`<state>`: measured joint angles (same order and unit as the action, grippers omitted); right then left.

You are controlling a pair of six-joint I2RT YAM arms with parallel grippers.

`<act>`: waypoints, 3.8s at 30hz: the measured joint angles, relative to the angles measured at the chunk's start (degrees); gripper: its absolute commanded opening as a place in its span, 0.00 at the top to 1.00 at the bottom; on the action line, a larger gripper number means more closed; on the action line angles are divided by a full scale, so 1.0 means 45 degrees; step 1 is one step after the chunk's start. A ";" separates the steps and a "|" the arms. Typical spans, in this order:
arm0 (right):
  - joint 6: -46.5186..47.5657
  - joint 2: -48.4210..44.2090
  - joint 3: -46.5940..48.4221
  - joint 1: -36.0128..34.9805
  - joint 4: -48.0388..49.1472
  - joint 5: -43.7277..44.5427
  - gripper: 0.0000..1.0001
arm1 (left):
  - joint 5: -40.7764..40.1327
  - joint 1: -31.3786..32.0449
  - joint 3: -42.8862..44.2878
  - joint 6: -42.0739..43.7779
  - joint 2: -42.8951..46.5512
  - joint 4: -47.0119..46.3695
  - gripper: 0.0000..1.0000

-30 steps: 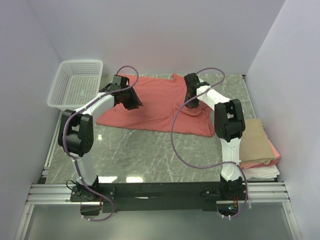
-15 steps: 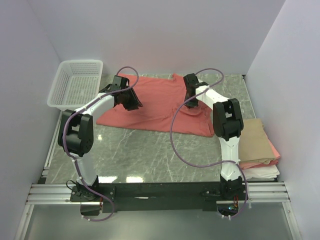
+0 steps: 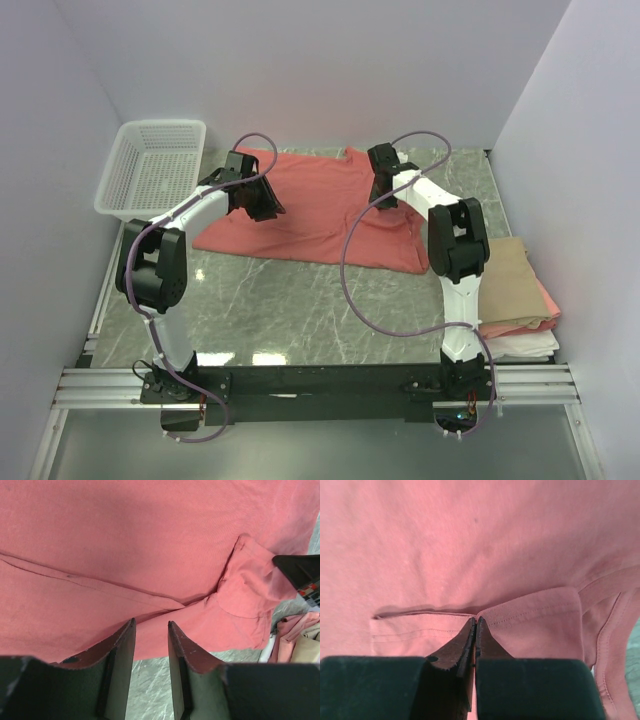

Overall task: Fold and stack the t-shirts
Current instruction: Fold the tshirt

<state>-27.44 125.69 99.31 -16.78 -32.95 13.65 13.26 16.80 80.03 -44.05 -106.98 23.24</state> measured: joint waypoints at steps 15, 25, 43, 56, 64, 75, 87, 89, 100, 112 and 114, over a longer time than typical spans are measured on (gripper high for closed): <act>0.0714 -0.0126 0.0005 -0.0083 0.0816 0.0612 0.96 | 0.0005 0.0000 -0.0024 -0.0005 0.0000 0.0000 0.63; 0.1715 -0.0126 -0.0029 -0.0452 0.1282 0.0952 0.89 | 0.0015 0.0000 -0.0107 -0.0034 0.0000 -0.0019 0.62; 0.2103 -0.0063 0.0170 -0.0466 0.1015 0.0942 0.51 | -0.0908 -0.0160 -0.0539 -0.0262 0.0248 0.0073 0.56; -0.1180 -0.7320 -0.6630 -0.0248 0.1608 -0.1545 0.51 | -0.5285 -0.1914 -0.4838 -0.2875 0.5051 0.0515 0.53; -0.3133 -1.0627 -1.1774 -0.0223 0.2875 -0.2531 0.50 | -0.7839 -0.1943 -0.6504 -0.4007 0.5289 0.0223 0.50; -0.3818 -1.1103 -1.2614 0.0282 0.3546 -0.2919 0.50 | -0.9865 -0.2132 -0.6577 -0.4129 0.4425 -0.1141 0.51; -0.3925 -1.1477 -1.3007 0.0772 0.3691 -0.2987 0.50 | -1.0598 -0.2142 -0.6460 -0.3895 0.2652 -0.1685 0.54; -0.3915 -1.1482 -1.3012 0.0806 0.3701 -0.2982 0.50 | -1.0608 -0.2142 -0.6324 -0.3891 0.2404 -0.1681 0.53; -0.3881 -1.2055 -1.3148 0.0874 0.3565 -0.2817 0.50 | -1.0695 -0.2142 -0.5411 -0.3672 0.1749 -0.1642 0.57; -0.3895 -1.2371 -1.3158 0.1112 0.2730 -0.2273 0.49 | -1.0681 -0.2142 -0.5202 -0.3390 0.1443 -0.1209 0.84; -0.3944 -1.2371 -1.3202 0.1248 0.2594 -0.2195 0.49 | -1.0676 -0.2142 -0.5202 -0.3376 0.1443 -0.1195 0.92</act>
<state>-45.19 70.02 39.90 -11.16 -21.28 3.77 -34.79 7.16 56.62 -59.24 -100.49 17.87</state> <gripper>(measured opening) 0.510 0.137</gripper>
